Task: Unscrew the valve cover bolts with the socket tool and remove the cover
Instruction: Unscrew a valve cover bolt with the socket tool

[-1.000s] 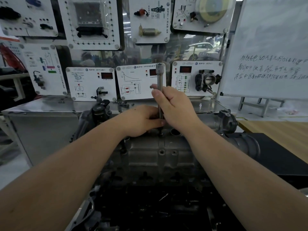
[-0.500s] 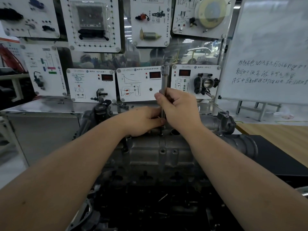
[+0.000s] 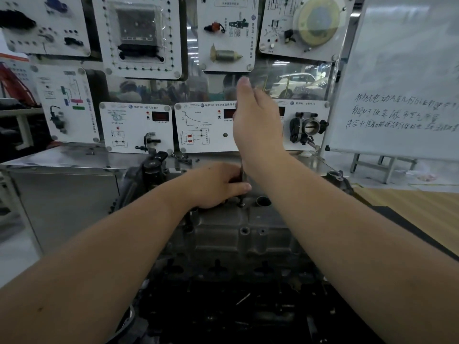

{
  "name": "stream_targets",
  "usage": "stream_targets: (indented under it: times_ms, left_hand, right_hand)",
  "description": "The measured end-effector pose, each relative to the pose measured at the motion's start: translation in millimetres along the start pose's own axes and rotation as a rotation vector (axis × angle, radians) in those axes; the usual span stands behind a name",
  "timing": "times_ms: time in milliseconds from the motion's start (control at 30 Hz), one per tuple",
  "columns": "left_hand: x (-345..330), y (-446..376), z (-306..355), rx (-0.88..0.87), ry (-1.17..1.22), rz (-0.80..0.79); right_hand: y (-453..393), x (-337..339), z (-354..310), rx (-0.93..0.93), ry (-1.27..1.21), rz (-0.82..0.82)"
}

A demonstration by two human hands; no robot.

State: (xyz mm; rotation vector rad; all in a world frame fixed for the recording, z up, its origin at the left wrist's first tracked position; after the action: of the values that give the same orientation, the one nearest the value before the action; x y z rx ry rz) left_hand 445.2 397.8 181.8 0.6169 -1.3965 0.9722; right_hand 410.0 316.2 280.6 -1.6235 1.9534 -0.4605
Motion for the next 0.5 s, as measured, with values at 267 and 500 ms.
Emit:
stream_targets:
  times_ms: [267, 500]
  left_hand:
    - [3.6, 0.0, -0.7, -0.008, 0.056, 0.04]
    - [4.9, 0.2, 3.9, -0.03, 0.056, 0.027]
  right_hand:
    - [-11.2, -7.6, 14.3, -0.137, -0.189, -0.105]
    - [-9.3, -12.5, 17.7, -0.256, -0.286, -0.289]
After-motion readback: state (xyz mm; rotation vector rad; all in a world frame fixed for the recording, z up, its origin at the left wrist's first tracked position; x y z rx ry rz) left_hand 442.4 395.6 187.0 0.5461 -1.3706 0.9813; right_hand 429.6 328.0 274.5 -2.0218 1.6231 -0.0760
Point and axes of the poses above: each hand's wrist, its own y-axis away from the middle knuckle, its own x-axis out of the back of the hand, z = x × y, the point moved 9 cm from there along -y, towards the middle knuckle, and after that the axes turned 11 degrees about -y, right-handed, at the moved point
